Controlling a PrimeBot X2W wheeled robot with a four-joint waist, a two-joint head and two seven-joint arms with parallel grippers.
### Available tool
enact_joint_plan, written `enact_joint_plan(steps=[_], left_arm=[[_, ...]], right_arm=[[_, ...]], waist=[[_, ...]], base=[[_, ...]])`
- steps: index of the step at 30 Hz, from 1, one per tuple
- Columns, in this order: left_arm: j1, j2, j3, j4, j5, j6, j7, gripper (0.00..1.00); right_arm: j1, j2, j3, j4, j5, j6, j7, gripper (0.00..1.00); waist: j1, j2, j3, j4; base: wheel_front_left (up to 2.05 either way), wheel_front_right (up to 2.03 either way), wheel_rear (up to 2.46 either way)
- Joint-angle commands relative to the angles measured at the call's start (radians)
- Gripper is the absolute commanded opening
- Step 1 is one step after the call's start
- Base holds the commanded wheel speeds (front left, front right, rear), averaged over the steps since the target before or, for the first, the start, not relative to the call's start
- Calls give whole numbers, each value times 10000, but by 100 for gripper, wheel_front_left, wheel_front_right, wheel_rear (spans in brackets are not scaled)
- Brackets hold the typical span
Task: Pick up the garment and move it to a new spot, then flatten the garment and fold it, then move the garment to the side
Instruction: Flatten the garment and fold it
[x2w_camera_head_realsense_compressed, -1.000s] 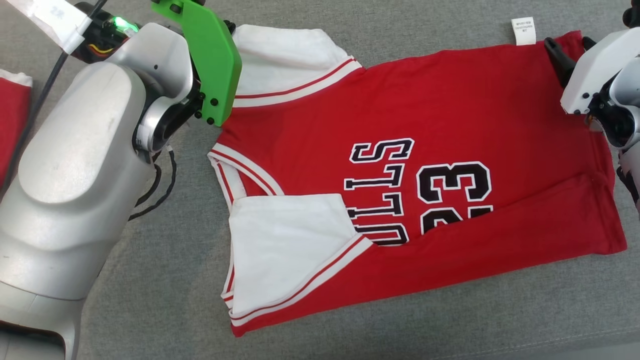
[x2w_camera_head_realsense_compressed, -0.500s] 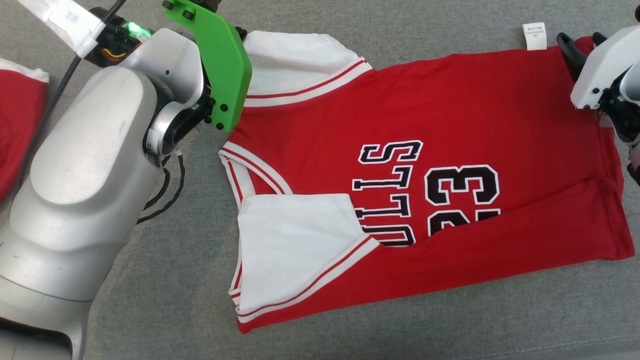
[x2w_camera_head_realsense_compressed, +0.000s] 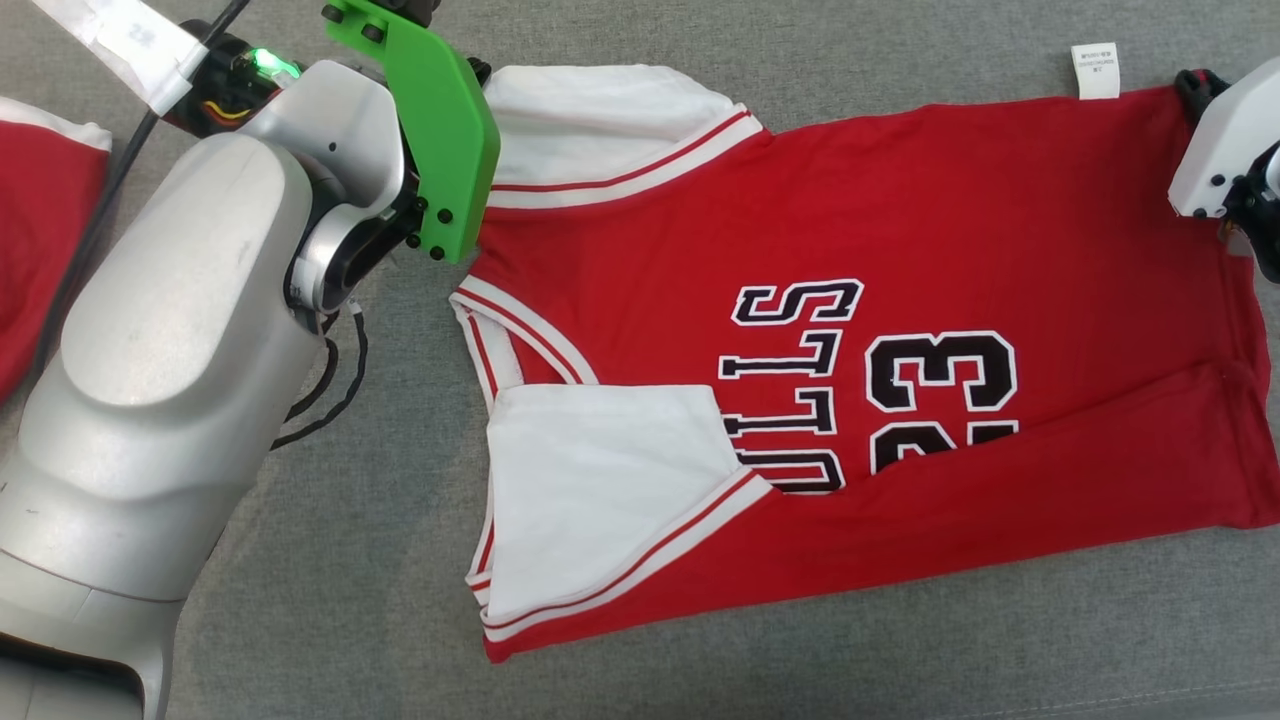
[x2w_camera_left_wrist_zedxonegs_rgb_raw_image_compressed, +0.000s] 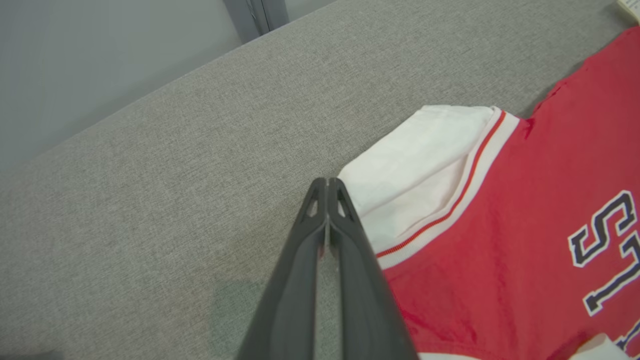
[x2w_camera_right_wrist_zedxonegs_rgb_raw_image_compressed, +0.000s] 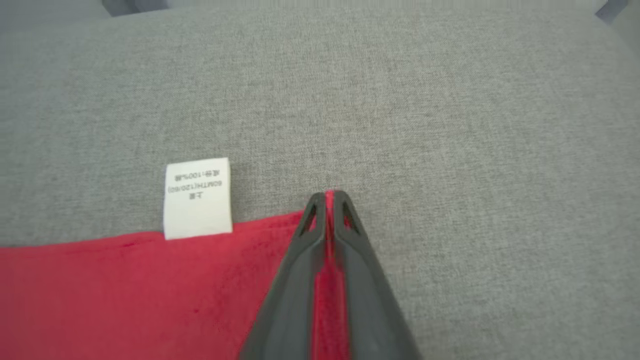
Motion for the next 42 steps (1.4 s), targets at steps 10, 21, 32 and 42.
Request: enact_joint_plan(steps=[10, 21, 32, 42], left_arm=[[-360, 249, 178, -38, 414, -130, -1449, 0], [317, 584, 233, -386, 153, -298, -2182, 0], [3359, 1278, 354, -2835, -882, 373, -2097, 0], [5865, 1949, 251, -4813, -1107, 1319, -2232, 0]], right_arm=[[-492, -131, 167, 109, 262, -17, -566, 0], [371, -781, 251, -639, 1095, -17, -1246, 0], [2491, -1190, 537, -1623, 1577, -17, -1888, 0], [3930, -1476, 350, -2285, 2001, -17, -2102, 0]], waist=[[0, 0, -98, -86], [0, 0, -749, 15], [0, 0, -1587, 147], [0, 0, -2072, 170]], base=[[0, 0, 0], [0, 0, 0], [0, 0, 0], [0, 0, 0]])
